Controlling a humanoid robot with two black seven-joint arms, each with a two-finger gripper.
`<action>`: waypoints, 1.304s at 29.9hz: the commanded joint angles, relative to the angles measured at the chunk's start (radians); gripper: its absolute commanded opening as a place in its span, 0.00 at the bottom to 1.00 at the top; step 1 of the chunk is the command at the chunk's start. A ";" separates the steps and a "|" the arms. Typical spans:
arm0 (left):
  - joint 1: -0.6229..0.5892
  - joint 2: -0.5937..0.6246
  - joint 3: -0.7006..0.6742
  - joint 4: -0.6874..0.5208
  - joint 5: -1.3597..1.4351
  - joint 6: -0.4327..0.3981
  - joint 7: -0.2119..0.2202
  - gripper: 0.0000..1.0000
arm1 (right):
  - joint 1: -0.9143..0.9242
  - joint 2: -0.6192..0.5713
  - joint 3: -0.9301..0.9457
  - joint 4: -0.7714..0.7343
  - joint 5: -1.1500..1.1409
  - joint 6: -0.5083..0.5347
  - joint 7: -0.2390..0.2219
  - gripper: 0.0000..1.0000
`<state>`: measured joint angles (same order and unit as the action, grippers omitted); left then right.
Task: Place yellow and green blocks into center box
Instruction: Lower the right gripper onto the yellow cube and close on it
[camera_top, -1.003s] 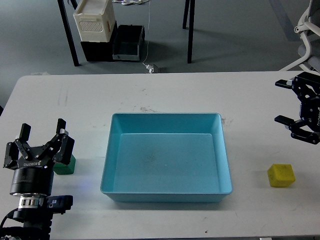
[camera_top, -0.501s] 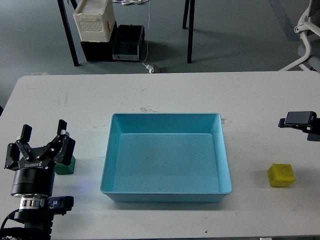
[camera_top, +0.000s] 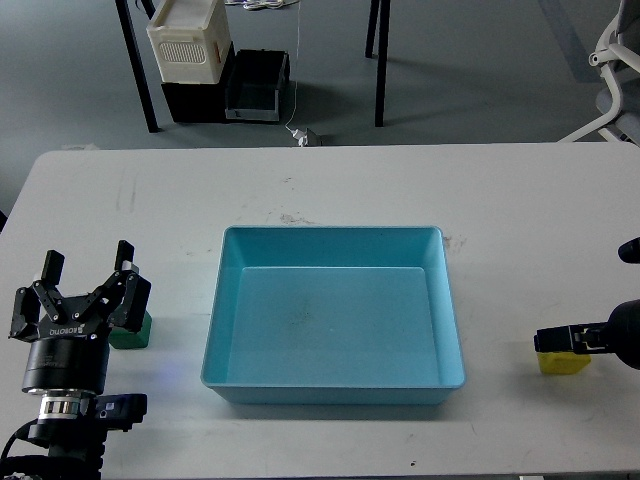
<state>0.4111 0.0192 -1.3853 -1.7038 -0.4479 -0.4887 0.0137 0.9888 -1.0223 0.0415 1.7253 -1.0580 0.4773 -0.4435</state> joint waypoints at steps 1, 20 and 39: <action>0.000 0.001 0.000 0.006 0.000 0.000 0.000 1.00 | 0.010 -0.001 -0.005 -0.001 -0.004 0.001 -0.004 1.00; -0.005 0.002 -0.003 0.029 0.000 0.000 0.000 1.00 | -0.033 0.126 -0.008 -0.148 -0.004 -0.008 -0.027 1.00; -0.006 0.002 -0.003 0.042 0.000 0.000 0.000 1.00 | -0.050 0.151 -0.057 -0.142 -0.074 -0.066 -0.026 0.20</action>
<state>0.4050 0.0215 -1.3872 -1.6632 -0.4484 -0.4887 0.0138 0.9377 -0.8744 0.0120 1.5835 -1.1040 0.4208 -0.4689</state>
